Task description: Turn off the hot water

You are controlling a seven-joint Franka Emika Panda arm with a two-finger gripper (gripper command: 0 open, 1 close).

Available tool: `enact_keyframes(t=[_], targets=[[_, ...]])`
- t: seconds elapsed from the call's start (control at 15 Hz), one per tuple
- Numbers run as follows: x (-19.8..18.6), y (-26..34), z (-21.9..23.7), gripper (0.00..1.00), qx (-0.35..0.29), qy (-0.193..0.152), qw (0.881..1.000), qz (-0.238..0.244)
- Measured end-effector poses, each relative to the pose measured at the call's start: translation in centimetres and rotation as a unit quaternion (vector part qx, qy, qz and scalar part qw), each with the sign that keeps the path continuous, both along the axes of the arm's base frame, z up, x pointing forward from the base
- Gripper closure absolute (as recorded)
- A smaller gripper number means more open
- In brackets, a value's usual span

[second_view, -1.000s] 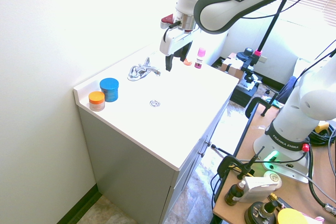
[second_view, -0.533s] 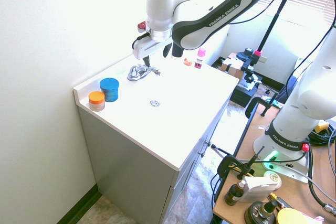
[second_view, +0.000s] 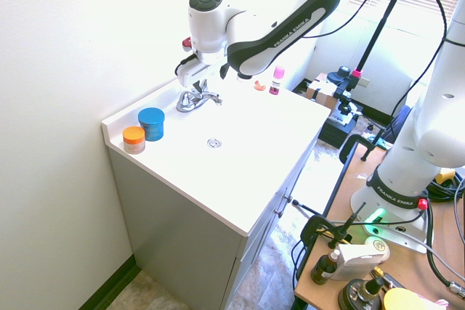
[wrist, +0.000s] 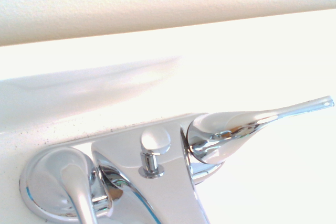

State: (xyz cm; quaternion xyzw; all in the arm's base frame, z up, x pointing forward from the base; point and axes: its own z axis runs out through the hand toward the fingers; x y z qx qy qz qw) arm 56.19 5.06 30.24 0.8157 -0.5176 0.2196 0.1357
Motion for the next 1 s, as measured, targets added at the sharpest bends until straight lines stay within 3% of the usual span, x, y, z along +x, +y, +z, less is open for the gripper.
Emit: enact_keyframes(t=[0.73, 1.0], targets=[[2.8, 4.6, 0.0, 0.0, 0.038, -0.007, 0.999, 0.006], [2.3, 3.4, 1.4, 0.0, 0.071, 0.023, 0.997, 0.016]])
